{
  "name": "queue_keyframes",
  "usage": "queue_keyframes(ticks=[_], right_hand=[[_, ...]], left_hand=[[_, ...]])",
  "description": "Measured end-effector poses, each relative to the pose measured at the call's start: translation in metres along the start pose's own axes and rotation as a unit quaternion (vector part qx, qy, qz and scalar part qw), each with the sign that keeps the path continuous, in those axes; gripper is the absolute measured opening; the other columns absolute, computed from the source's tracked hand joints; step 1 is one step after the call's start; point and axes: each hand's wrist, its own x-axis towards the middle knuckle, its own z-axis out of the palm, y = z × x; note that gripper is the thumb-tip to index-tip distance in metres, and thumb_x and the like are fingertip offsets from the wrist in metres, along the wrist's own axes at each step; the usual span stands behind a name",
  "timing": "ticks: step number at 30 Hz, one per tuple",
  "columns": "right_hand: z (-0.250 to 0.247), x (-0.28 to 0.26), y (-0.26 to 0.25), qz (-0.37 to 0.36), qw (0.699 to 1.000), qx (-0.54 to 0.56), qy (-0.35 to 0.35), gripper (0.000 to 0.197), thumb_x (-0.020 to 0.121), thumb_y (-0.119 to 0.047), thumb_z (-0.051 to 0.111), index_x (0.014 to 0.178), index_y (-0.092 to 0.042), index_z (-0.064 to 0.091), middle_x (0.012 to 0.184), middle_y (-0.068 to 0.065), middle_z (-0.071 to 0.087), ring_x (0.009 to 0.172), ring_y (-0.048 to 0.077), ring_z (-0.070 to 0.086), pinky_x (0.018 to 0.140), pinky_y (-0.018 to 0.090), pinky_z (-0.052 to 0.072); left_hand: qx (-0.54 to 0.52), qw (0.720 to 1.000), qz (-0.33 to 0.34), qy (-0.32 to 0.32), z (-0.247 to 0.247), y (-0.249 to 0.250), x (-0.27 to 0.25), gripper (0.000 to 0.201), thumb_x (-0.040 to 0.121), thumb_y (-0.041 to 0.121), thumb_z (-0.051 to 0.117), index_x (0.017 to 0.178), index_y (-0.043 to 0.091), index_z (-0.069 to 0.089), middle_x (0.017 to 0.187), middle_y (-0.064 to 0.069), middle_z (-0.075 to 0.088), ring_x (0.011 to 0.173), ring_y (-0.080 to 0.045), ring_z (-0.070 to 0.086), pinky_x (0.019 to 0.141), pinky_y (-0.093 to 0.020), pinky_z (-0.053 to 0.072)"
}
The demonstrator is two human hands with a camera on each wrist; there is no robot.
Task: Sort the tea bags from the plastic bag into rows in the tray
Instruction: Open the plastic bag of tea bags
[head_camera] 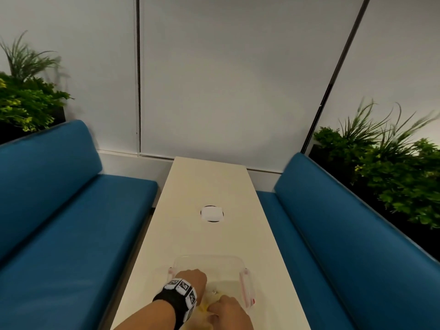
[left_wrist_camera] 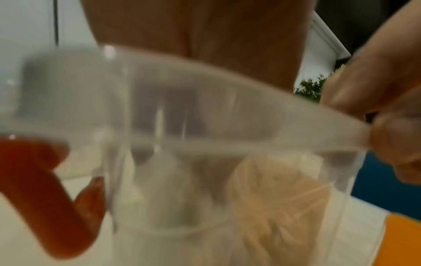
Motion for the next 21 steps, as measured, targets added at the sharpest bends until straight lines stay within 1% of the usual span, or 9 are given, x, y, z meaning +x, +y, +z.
queue_keyframes(ticks=[3, 5, 7, 10, 12, 14, 18, 19, 21], right_hand=[[-0.002, 0.002, 0.005, 0.014, 1.0, 0.009, 0.001, 0.038, 0.101, -0.029, 0.046, 0.136, -0.019, 0.056, 0.144, 0.007, 0.045, 0.133, 0.024, 0.043, 0.107, 0.032, 0.037], [-0.004, 0.005, 0.013, 0.012, 0.999, 0.026, 0.025, 0.037, 0.1, -0.024, 0.048, 0.136, -0.015, 0.056, 0.134, 0.005, 0.051, 0.126, 0.022, 0.048, 0.099, 0.022, 0.041], [-0.011, 0.012, 0.018, 0.002, 0.998, 0.045, 0.041, 0.04, 0.099, -0.018, 0.052, 0.138, -0.01, 0.056, 0.118, -0.002, 0.058, 0.117, 0.013, 0.053, 0.085, 0.004, 0.036], [-0.023, 0.022, 0.029, -0.009, 0.997, 0.039, 0.064, 0.031, 0.096, -0.015, 0.056, 0.125, -0.018, 0.068, 0.114, -0.005, 0.062, 0.118, 0.009, 0.057, 0.081, -0.003, 0.028], [-0.03, 0.029, 0.041, 0.008, 0.997, 0.028, 0.078, 0.029, 0.094, -0.009, 0.057, 0.119, -0.016, 0.07, 0.101, -0.01, 0.059, 0.1, -0.007, 0.06, 0.075, -0.004, 0.03], [-0.039, 0.036, 0.053, 0.026, 0.996, 0.027, 0.079, 0.03, 0.091, -0.002, 0.058, 0.117, -0.011, 0.07, 0.096, -0.009, 0.054, 0.085, -0.006, 0.058, 0.072, -0.005, 0.033], [-0.064, 0.046, 0.076, 0.047, 0.995, 0.005, 0.085, 0.026, 0.093, -0.001, 0.059, 0.114, -0.01, 0.071, 0.101, -0.001, 0.055, 0.076, -0.006, 0.055, 0.067, -0.002, 0.037], [-0.068, 0.048, 0.081, 0.052, 0.995, -0.001, 0.09, 0.025, 0.094, -0.005, 0.06, 0.114, -0.013, 0.072, 0.102, -0.001, 0.057, 0.081, -0.003, 0.057, 0.069, 0.002, 0.037], [-0.074, 0.051, 0.09, 0.057, 0.993, -0.012, 0.101, 0.023, 0.096, -0.015, 0.061, 0.116, -0.018, 0.072, 0.108, 0.0, 0.063, 0.101, 0.011, 0.062, 0.078, 0.011, 0.035]], left_hand=[[0.008, 0.998, -0.029, 0.048, -0.02, 0.003, -0.003, 0.025, 0.091, 0.003, 0.055, 0.112, 0.005, 0.067, 0.117, -0.016, 0.066, 0.106, -0.036, 0.067, 0.087, -0.04, 0.054], [-0.036, 0.993, -0.03, 0.112, -0.046, 0.0, -0.019, 0.024, 0.091, 0.008, 0.052, 0.109, 0.011, 0.068, 0.113, -0.011, 0.067, 0.102, -0.034, 0.067, 0.086, -0.038, 0.054], [-0.09, 0.976, -0.02, 0.198, -0.07, -0.012, -0.036, 0.015, 0.092, 0.016, 0.054, 0.1, 0.016, 0.066, 0.106, -0.006, 0.068, 0.097, -0.03, 0.066, 0.079, -0.033, 0.051], [-0.161, 0.943, -0.006, 0.293, -0.105, -0.033, -0.074, 0.01, 0.093, 0.023, 0.056, 0.086, 0.023, 0.062, 0.096, 0.002, 0.067, 0.088, -0.022, 0.064, 0.068, -0.028, 0.046], [-0.193, 0.919, -0.014, 0.343, -0.118, -0.048, -0.099, 0.014, 0.094, 0.021, 0.054, 0.083, 0.025, 0.061, 0.089, 0.007, 0.064, 0.08, -0.016, 0.06, 0.058, -0.023, 0.038], [-0.204, 0.907, -0.038, 0.366, -0.119, -0.063, -0.119, 0.017, 0.094, 0.017, 0.051, 0.085, 0.022, 0.064, 0.083, 0.007, 0.06, 0.075, -0.015, 0.056, 0.055, -0.023, 0.034], [-0.207, 0.907, -0.099, 0.354, -0.087, -0.086, -0.141, 0.017, 0.093, 0.014, 0.047, 0.081, 0.021, 0.056, 0.077, 0.006, 0.053, 0.073, -0.019, 0.055, 0.06, -0.029, 0.038], [-0.209, 0.908, -0.115, 0.344, -0.073, -0.091, -0.142, 0.016, 0.093, 0.014, 0.047, 0.083, 0.02, 0.058, 0.081, 0.005, 0.055, 0.076, -0.02, 0.056, 0.062, -0.03, 0.041], [-0.217, 0.911, -0.143, 0.32, -0.04, -0.099, -0.141, 0.018, 0.093, 0.014, 0.046, 0.086, 0.021, 0.06, 0.087, 0.006, 0.058, 0.081, -0.02, 0.06, 0.069, -0.032, 0.048]])
